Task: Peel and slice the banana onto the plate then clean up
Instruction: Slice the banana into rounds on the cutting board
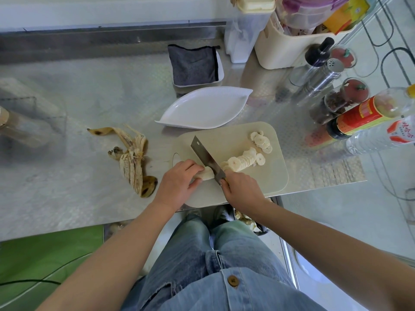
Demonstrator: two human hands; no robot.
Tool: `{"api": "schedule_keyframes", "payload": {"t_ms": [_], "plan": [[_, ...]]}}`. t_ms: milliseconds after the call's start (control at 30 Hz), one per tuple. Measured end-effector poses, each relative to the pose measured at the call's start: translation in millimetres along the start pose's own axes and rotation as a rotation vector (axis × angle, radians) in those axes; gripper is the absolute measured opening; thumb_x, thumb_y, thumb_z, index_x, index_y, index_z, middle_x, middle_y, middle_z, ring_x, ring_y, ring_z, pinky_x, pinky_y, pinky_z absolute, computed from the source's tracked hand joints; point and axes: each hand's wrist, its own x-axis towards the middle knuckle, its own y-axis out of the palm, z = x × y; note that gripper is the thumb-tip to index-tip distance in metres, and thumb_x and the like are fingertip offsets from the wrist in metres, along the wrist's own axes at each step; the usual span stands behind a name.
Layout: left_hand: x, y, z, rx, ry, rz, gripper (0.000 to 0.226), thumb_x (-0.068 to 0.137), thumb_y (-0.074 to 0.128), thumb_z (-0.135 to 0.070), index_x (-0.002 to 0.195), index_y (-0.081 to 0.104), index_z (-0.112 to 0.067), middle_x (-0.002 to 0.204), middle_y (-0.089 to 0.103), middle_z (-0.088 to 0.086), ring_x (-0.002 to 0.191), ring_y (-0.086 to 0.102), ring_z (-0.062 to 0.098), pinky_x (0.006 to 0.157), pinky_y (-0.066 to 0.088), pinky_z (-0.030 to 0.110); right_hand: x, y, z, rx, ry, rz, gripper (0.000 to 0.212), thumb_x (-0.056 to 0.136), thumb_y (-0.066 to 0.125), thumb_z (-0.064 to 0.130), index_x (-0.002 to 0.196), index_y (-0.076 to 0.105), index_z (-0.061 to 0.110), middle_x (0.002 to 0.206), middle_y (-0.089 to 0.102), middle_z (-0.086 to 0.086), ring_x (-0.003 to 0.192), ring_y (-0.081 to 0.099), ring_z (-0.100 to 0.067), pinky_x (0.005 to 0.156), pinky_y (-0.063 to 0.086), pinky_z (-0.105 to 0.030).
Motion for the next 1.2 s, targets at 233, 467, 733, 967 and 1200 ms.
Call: {"api": "schedule_keyframes", "payload": {"t_ms": [233,467,733,967,1200], "plan": [[0,0,-2,0.005,-0.027,0.008,0.026,0.078,0.075,-0.019,0.103,0.067,-0.015,0.101,0.064,0.003,0.088,0.061,0.021,0.070,0.055,0.031,-6,-18,-1,0.078,-0.020,-0.066,0.016,0.097,0.040,0.023,0.091,0.050,0.013,0.070,0.046,-0.001,0.065,0.047,-0.024,0.059,0.033,-0.031],[0,0,-1,-0.003,-0.020,-0.001,0.026,0.076,0.077,-0.017,0.100,0.067,-0.015,0.097,0.064,0.002,0.083,0.060,0.021,0.064,0.055,0.033,-17,-28,-2,0.079,-0.056,-0.058,0.017,0.096,0.041,0.023,0.081,0.039,0.018,0.063,0.043,0.001,0.061,0.046,-0.023,0.054,0.029,-0.031],[0,0,-1,-0.022,-0.016,-0.013,0.024,0.076,0.077,-0.016,0.098,0.068,-0.013,0.095,0.064,0.002,0.082,0.060,0.020,0.065,0.055,0.034,-15,-23,2,0.032,-0.036,-0.005,0.014,0.098,0.039,0.024,0.086,0.039,0.016,0.072,0.048,-0.004,0.065,0.048,-0.024,0.057,0.033,-0.030],[0,-1,-2,-0.026,-0.016,-0.013,0.024,0.074,0.079,-0.013,0.096,0.069,-0.013,0.093,0.064,0.001,0.081,0.059,0.020,0.063,0.054,0.033,-1,-3,9,0.066,0.011,-0.011,0.016,0.097,0.037,0.022,0.084,0.040,0.014,0.063,0.039,-0.001,0.061,0.044,-0.025,0.057,0.032,-0.031],[0,-2,-2,-0.029,-0.022,-0.011,0.024,0.075,0.078,-0.015,0.097,0.069,-0.013,0.094,0.063,0.001,0.082,0.059,0.020,0.065,0.054,0.034,-1,-1,4,0.089,0.018,-0.049,0.016,0.097,0.039,0.025,0.086,0.043,0.014,0.069,0.047,-0.003,0.064,0.047,-0.026,0.059,0.034,-0.032]]}}
